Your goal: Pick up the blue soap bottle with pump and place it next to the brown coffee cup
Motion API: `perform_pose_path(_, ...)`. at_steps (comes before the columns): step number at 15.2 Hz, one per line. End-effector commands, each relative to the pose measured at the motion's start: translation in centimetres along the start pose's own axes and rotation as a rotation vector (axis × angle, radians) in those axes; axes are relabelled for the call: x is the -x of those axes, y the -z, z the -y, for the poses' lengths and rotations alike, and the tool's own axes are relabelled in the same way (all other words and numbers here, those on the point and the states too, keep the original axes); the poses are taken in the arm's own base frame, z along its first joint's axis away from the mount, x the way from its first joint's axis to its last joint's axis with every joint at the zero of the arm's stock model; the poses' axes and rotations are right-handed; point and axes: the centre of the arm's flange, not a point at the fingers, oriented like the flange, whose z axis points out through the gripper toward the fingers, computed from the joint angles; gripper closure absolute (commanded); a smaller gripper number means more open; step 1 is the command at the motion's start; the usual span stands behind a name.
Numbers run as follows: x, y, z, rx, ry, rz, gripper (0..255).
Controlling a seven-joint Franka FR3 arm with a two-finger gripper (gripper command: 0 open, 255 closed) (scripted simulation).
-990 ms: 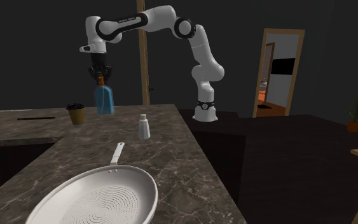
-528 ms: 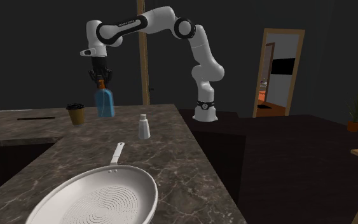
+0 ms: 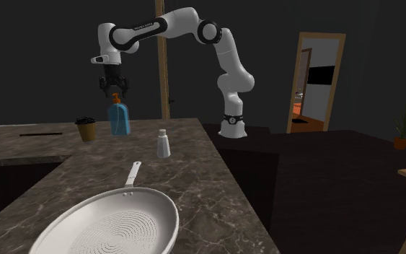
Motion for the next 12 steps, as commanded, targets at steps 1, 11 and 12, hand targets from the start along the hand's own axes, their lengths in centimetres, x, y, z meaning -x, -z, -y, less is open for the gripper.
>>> perform_pose_path(1, 0.0, 0.0, 0.0, 0.0, 0.0, 0.0, 0)
perform_pose_path(11, 0.0, 5.0, 0.0, 0.0, 0.0, 0.0, 0)
perform_pose_path(12, 0.0, 5.0, 0.0, 0.0, 0.0, 0.0, 0)
